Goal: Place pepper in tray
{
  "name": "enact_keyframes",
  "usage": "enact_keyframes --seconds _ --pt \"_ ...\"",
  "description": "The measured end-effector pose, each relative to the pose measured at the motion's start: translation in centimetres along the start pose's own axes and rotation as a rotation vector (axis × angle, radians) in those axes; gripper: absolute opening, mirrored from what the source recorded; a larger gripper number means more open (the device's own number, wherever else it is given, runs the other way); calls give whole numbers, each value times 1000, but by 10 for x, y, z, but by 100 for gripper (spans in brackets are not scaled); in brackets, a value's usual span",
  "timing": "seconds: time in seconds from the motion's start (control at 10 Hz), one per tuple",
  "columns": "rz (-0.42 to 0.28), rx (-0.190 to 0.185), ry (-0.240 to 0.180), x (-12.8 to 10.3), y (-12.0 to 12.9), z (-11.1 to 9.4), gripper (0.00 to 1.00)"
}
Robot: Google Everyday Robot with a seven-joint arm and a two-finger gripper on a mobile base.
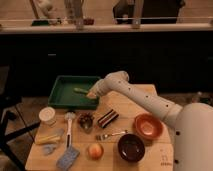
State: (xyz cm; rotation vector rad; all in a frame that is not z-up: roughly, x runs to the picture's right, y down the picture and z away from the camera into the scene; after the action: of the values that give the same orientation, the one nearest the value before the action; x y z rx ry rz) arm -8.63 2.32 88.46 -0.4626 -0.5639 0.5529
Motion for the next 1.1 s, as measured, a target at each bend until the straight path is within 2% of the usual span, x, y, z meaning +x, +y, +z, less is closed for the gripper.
enact_keyframes --seconds 0.1,0.2,0.8,1.1 --pt "-2 2 1 0 0 0 5" --pt "-3 7 4 -1 -1 -1 1" --pt "13 29 5 3 -8 2 0" --pt "10 28 7 1 -14 12 0"
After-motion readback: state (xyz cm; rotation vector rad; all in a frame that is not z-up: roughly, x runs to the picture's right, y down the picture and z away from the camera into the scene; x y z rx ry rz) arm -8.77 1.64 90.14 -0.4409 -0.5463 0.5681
